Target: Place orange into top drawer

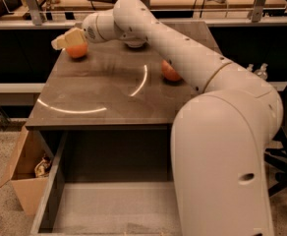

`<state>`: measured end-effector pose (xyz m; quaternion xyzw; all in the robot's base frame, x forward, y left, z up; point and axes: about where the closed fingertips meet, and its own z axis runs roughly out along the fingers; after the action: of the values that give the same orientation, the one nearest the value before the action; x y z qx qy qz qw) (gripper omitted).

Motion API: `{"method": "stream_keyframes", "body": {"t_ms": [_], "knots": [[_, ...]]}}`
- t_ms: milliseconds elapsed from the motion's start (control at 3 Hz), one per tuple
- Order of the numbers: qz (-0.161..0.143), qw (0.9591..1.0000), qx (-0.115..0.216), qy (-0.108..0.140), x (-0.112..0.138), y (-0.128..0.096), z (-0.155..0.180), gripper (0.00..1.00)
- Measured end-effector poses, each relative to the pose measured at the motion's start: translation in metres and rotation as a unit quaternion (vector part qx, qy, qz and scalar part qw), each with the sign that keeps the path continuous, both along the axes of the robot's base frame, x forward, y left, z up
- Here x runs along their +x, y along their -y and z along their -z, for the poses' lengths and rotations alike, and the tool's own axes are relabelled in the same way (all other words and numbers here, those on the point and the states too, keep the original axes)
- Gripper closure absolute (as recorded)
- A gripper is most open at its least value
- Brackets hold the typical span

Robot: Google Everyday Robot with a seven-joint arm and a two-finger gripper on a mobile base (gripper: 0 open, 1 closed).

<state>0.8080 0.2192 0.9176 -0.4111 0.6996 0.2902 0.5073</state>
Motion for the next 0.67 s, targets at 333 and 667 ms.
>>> {"method": "stream_keyframes", "body": {"t_ms": [333, 667], "knots": [[0.005, 0.9996, -0.02, -0.018, 0.01, -0.002, 0.013, 0.0], [0.016, 0.9978, -0.043, -0.048, 0.005, 0.001, 0.042, 0.0]]}}
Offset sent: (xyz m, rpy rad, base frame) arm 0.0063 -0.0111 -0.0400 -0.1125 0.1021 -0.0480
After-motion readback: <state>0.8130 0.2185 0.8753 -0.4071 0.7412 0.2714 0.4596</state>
